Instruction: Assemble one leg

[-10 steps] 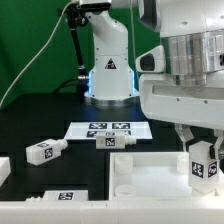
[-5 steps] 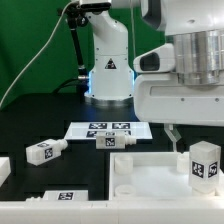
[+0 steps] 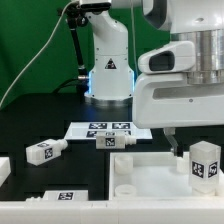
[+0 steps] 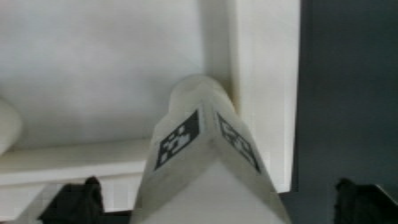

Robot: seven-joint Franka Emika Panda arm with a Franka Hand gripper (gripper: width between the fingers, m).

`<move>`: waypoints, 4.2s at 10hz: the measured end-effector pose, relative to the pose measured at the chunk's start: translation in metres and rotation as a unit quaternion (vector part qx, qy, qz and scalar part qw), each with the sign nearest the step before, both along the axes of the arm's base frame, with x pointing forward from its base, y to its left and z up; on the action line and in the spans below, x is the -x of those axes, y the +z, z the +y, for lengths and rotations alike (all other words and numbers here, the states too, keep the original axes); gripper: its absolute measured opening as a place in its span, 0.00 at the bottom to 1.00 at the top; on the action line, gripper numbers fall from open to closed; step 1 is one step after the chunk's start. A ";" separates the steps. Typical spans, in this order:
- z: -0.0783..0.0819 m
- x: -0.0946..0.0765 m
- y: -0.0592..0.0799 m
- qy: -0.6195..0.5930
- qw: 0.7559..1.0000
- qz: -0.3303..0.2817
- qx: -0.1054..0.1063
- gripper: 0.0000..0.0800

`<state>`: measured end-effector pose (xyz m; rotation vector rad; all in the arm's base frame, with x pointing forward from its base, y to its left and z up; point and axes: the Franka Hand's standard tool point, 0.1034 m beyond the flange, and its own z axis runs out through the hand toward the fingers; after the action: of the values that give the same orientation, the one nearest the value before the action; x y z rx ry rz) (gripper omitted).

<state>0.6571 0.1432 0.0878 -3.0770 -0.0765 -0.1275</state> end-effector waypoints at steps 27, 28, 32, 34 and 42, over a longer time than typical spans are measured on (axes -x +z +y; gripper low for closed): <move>-0.010 -0.008 -0.001 -0.302 0.951 -0.042 -0.054 0.35; -0.010 -0.008 -0.001 -0.302 0.951 -0.042 -0.054 0.39; -0.010 -0.008 -0.001 -0.302 0.951 -0.042 -0.054 0.79; -0.010 -0.008 -0.001 -0.302 0.951 -0.042 -0.054 0.81; 0.000 -0.003 -0.002 0.103 0.992 -0.065 0.021 0.81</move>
Offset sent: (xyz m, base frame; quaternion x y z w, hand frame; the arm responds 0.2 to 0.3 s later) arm 0.0034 0.0007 -0.0038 -0.0033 -0.0066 -0.2173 0.9761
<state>0.6605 0.1433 0.0855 -3.0749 -0.4063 -0.3195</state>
